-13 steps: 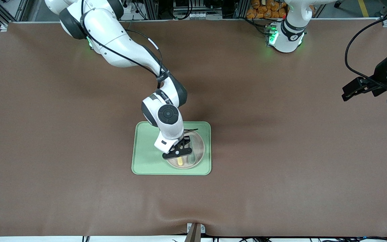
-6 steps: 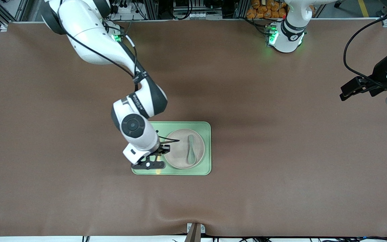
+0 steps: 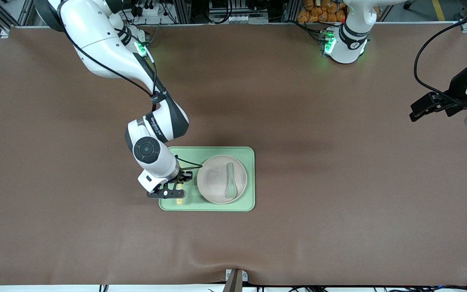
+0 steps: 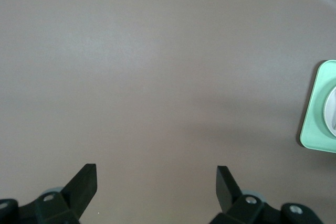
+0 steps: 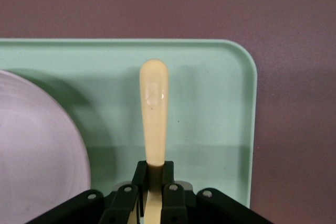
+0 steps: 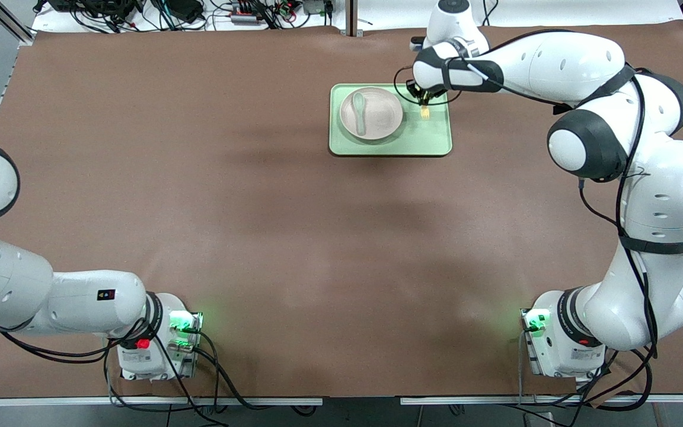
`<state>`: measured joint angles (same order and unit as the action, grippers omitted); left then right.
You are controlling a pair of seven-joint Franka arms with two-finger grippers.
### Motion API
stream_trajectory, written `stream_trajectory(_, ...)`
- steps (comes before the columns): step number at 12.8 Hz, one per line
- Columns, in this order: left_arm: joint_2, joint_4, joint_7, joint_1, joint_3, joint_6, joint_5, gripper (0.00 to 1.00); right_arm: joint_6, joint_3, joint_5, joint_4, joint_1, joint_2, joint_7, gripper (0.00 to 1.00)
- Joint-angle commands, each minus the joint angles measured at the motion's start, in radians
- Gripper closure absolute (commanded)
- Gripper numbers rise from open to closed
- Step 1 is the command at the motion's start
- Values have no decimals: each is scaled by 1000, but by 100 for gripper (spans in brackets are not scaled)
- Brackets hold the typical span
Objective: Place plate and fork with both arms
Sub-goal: 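Lift the fork off the plate and lower it onto the tray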
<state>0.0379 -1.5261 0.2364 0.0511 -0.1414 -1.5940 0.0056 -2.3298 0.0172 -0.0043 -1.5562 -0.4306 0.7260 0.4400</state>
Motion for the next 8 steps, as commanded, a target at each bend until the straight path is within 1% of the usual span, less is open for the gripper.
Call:
stream_trajectory(1,-21,-20,-12,1,-7,-12,-13,0,-100,4,7,-127,6,-50,-11,100)
stream_trajectory(4,-10,-11,-14,-10,-12,-23,-21,0,-143,4,7,-145,-3,-43,0,100)
stream_trajectory(6,-3,-5,-16,-7,-24,-23,-19,0,-141,4,7,-144,-2,-43,0,99)
stream_trajectory(7,-3,-3,-16,-4,-24,-23,-21,0,-138,4,7,-140,4,-43,0,59)
stream_trajectory(8,-6,-3,-16,-5,-24,-23,-22,0,-134,3,7,-140,10,-43,0,23)
